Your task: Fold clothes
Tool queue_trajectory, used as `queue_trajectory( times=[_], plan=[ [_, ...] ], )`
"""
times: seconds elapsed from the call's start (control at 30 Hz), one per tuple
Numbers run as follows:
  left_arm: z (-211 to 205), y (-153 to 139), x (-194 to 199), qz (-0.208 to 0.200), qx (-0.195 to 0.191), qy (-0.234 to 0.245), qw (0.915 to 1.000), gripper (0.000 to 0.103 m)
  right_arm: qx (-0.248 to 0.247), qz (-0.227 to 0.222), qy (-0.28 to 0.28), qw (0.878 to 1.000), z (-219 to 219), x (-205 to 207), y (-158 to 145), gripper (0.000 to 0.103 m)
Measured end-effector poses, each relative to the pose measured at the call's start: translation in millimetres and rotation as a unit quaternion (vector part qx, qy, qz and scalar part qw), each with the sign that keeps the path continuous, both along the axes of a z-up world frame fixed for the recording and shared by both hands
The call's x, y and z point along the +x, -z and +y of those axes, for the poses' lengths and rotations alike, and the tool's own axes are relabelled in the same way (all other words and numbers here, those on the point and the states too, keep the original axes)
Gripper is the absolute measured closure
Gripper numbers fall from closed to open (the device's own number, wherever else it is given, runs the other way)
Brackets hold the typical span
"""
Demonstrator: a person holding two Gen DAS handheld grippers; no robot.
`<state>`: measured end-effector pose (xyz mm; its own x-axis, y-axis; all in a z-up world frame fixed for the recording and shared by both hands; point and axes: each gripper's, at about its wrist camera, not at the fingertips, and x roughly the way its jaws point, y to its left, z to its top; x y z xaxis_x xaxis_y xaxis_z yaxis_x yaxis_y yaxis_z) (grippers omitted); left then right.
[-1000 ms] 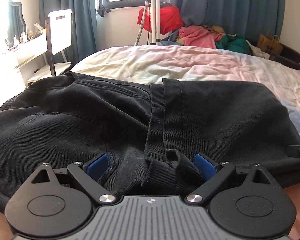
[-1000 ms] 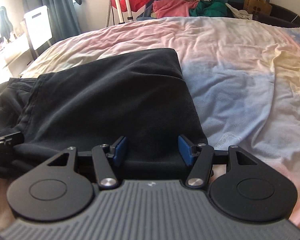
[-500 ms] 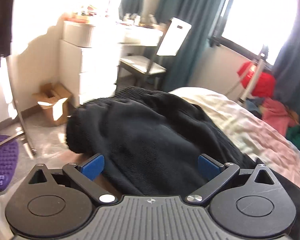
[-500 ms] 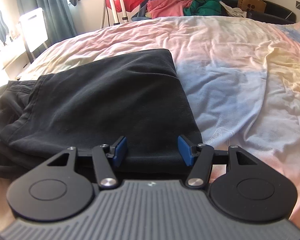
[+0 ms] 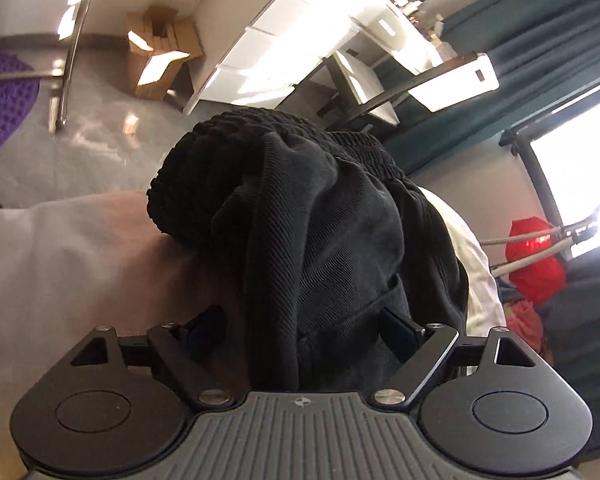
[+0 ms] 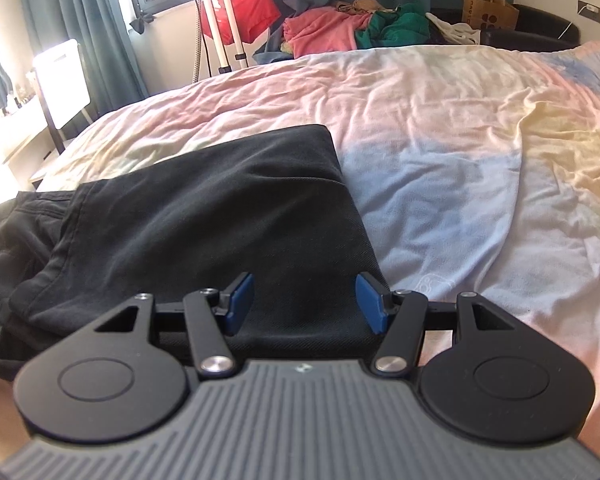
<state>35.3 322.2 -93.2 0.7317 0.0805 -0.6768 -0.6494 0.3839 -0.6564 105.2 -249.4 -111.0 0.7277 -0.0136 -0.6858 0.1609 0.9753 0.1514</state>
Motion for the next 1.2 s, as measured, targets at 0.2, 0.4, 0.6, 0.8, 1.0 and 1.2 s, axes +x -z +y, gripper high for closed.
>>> queue_trajectory(
  times=[0.2,0.4,0.6,0.8,1.0,1.2],
  plan=[
    [7,-4,8,-0.03,0.045,-0.001,0.9985,0.068,-0.017,0.052,-0.02,0.998,7,14,20,0.043],
    [-47,-60,17,-0.037,0.211,0.04,0.9759,0.086,-0.02,0.049,-0.021,0.998,7,11,15,0.044],
    [-163,-141,24,-0.112,0.362,0.077,0.9222,0.088,0.007,0.029,-0.005,1.0,-9,6,1,0.044],
    [-307,-172,45,-0.181,0.452,0.13,0.8638,0.088,0.045,0.003,0.041,0.998,-45,0,-13,0.044],
    [-444,-127,64,-0.193,0.533,0.235,0.7899,0.088,0.094,-0.031,0.128,0.987,-103,-7,-24,0.044],
    [-529,-18,76,-0.123,0.582,0.384,0.7062,0.087,0.164,-0.039,0.138,0.976,-123,-4,-16,0.041]
  ],
)
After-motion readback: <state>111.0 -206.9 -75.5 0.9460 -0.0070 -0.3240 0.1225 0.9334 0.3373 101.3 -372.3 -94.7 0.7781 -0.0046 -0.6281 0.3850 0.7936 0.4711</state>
